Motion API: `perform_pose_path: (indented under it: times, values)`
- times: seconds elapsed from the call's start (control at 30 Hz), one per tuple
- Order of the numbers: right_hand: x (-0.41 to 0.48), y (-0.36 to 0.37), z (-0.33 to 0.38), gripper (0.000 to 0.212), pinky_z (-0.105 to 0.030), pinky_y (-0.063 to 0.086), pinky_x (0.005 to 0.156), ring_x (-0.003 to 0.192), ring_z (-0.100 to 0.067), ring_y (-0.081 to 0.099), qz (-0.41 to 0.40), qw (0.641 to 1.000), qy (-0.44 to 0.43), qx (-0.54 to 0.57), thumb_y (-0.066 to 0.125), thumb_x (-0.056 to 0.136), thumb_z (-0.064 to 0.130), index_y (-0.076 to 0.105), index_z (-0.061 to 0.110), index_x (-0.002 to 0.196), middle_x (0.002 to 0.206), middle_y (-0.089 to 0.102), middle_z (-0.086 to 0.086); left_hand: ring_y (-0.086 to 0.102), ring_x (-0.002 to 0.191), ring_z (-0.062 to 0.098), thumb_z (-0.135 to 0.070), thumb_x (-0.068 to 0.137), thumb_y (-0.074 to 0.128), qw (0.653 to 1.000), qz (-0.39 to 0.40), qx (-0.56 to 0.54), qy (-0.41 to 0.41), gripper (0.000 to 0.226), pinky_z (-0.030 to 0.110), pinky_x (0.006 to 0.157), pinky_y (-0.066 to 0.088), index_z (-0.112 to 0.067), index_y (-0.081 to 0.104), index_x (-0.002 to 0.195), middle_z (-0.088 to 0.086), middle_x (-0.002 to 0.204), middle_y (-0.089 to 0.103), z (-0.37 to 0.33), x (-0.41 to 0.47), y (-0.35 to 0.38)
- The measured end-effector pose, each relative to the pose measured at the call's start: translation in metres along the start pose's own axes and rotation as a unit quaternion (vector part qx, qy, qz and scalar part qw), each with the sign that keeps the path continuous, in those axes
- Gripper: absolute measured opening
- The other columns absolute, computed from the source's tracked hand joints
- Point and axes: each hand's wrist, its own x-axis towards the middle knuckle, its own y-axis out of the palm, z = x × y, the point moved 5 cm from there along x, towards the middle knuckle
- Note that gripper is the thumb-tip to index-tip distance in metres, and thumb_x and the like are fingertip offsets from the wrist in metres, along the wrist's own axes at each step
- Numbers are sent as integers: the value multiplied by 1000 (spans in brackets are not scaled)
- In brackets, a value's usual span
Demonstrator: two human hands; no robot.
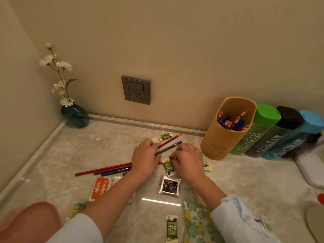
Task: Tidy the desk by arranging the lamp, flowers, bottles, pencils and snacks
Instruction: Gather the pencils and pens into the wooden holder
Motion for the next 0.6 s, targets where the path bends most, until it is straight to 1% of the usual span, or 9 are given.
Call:
perform_pose_path:
  times: [0.1, 0.17, 0.27, 0.43, 0.53, 0.6]
  values:
    - [5, 1, -2, 18, -34, 29, 94, 116, -16, 45, 10, 1000, -4, -1, 57, 87, 34, 71, 32, 99, 108, 60, 9, 47, 107, 15, -34, 87, 61, 1000, -9, 5, -7, 32, 30, 90, 41, -29, 62, 119, -5, 110, 51, -1, 5, 1]
    - [10, -1, -4, 17, -34, 29, 95, 116, -16, 46, 18, 1000, -4, 4, 56, 89, 34, 67, 31, 100, 108, 61, 9, 47, 110, 17, -34, 88, 60, 1000, 3, 11, -11, 27, 31, 92, 40, -27, 63, 114, -4, 112, 53, -3, 8, 2]
    - [15, -4, -6, 18, -35, 30, 95, 113, -17, 48, 14, 1000, 2, 6, 51, 92, 30, 65, 29, 104, 107, 65, 7, 49, 110, 19, -33, 93, 53, 999, 27, 31, -13, 23, 32, 90, 40, -24, 61, 113, -1, 114, 55, -6, 14, 4]
    - [20, -8, -7, 20, -34, 29, 94, 111, -18, 49, 1, 1000, 19, 14, 50, 93, 26, 65, 29, 105, 103, 68, 7, 51, 106, 20, -32, 98, 44, 997, 47, 66, 1, 25, 32, 85, 40, -20, 59, 114, 2, 116, 56, -8, 16, 5]
    - [21, -6, -8, 21, -33, 29, 92, 111, -18, 48, -8, 998, 42, 37, 49, 92, 22, 64, 29, 105, 101, 67, 5, 52, 104, 21, -31, 99, 42, 997, 50, 62, -5, 25, 31, 82, 40, -19, 57, 114, 3, 114, 56, -8, 15, 5]
    - [20, -5, -8, 22, -33, 30, 91, 110, -18, 49, -9, 997, 59, 50, 49, 92, 21, 64, 30, 106, 100, 67, 5, 54, 101, 20, -31, 98, 42, 998, 49, 38, -9, 23, 31, 80, 40, -20, 57, 112, 1, 111, 58, -9, 14, 5]
